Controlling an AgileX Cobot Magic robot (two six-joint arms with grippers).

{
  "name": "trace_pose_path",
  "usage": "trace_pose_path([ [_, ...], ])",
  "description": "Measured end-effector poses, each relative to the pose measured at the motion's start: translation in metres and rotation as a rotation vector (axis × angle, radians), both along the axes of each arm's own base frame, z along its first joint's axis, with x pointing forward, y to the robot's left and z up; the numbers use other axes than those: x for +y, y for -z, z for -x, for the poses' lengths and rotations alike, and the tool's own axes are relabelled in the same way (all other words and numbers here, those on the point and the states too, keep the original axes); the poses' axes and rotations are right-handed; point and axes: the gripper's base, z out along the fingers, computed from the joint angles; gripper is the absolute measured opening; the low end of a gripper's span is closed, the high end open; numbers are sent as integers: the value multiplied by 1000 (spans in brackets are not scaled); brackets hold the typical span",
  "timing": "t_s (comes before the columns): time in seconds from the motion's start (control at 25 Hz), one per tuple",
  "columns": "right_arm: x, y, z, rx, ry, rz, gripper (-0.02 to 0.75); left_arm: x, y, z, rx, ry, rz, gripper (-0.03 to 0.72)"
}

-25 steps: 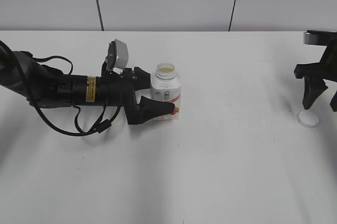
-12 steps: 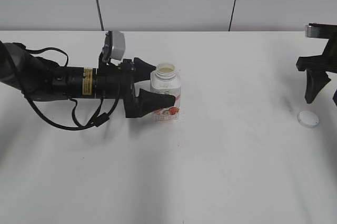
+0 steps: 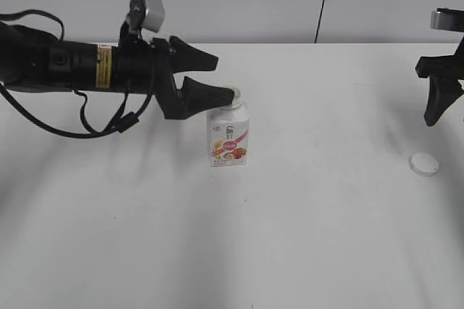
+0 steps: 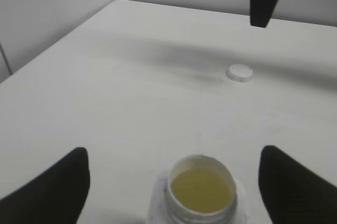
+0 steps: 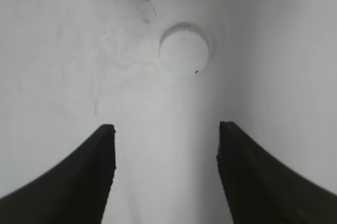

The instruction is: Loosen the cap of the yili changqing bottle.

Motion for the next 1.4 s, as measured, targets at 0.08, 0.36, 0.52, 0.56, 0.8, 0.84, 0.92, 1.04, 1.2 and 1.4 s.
trace_pose_path([
  [0.08, 0, -3, 1, 4, -1, -1, 484, 4, -13, -1, -16, -43, -15, 594],
  [0.36, 1, -18, 6, -12, -3, -7, 484, 18, -50, -7, -51, -255, -124, 594],
  [0.52, 1, -24, 8, -31, -3, -6, 484, 32, -68, -9, -87, -407, -231, 594],
  [0.56, 1, -26, 8, -34, -3, -6, 484, 36, -72, -9, -92, -455, -250, 594],
  [0.8, 1, -30, 9, -46, -1, -12, 484, 57, -86, -17, -107, -719, -313, 594],
  [0.84, 1, -30, 9, -46, -1, -13, 484, 61, -87, -19, -105, -776, -315, 594],
  [0.92, 1, -30, 9, -46, -1, -13, 483, 72, -87, -23, -76, -938, -308, 594],
  [1.04, 1, -30, 9, -46, -1, -13, 483, 93, -87, -25, -19, -1199, -320, 594],
  [1.2, 2, -30, 9, -46, 0, -14, 482, 107, -81, -20, 68, -1333, -402, 594],
  [1.4, 2, -30, 9, -46, 0, -15, 481, 108, -71, -10, 247, -1366, -449, 594],
])
